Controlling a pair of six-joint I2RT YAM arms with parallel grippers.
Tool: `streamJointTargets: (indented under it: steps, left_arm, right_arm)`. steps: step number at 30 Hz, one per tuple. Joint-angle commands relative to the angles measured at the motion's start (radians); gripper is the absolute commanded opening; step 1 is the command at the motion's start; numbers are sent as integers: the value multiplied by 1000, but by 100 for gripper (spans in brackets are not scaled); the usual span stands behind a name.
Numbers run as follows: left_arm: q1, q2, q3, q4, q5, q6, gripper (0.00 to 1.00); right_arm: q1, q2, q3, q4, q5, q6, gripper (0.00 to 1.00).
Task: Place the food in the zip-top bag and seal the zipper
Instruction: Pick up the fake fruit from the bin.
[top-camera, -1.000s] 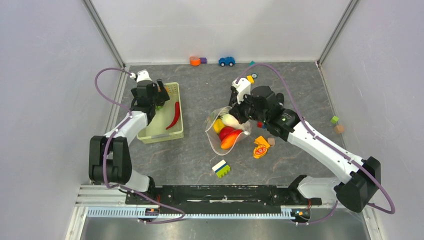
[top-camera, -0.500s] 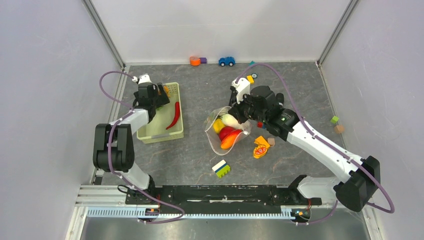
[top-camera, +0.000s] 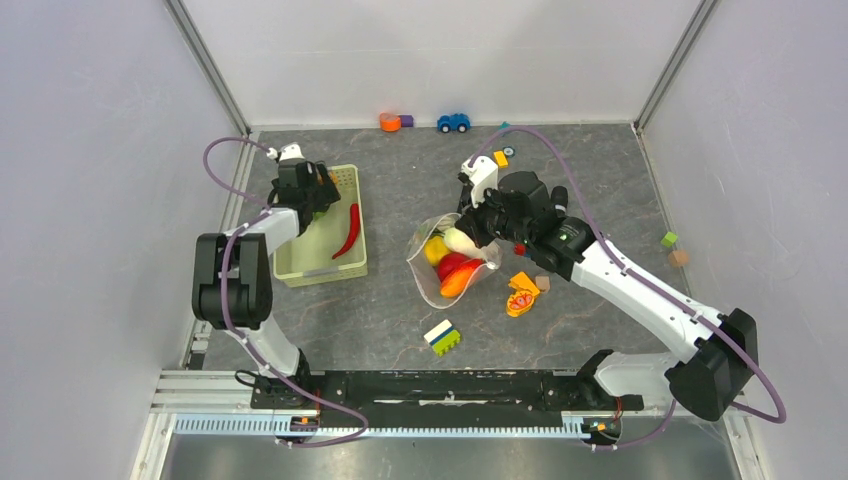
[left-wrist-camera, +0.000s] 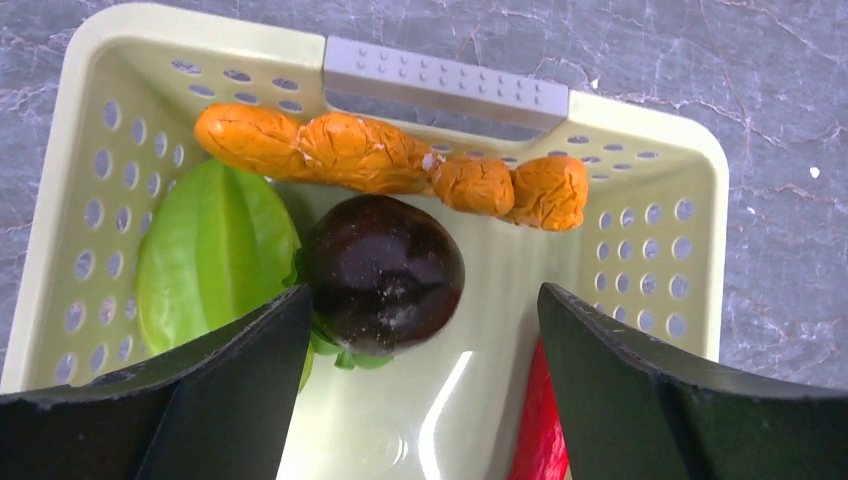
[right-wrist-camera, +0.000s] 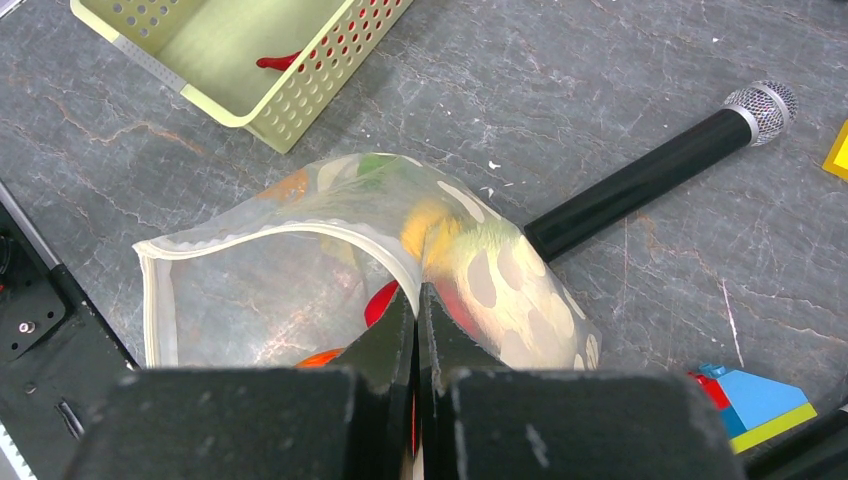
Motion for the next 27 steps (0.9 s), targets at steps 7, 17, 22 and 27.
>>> streamJointTargets:
  steps: [7, 17, 22, 27]
  left_arm:
    - [16, 105, 149, -106, 46, -86, 86]
    - [16, 133, 175, -179, 84, -83, 70]
    - [16, 123, 164, -174, 91, -79, 53]
    - [16, 85, 144, -169, 81, -69, 40]
  right_arm:
    - [4, 10, 27, 38, -8, 5, 0]
    - [3, 7, 29, 33, -6, 7, 0]
    - [4, 5, 28, 32, -8, 8, 0]
    - [4, 1, 26, 33, -7, 9, 0]
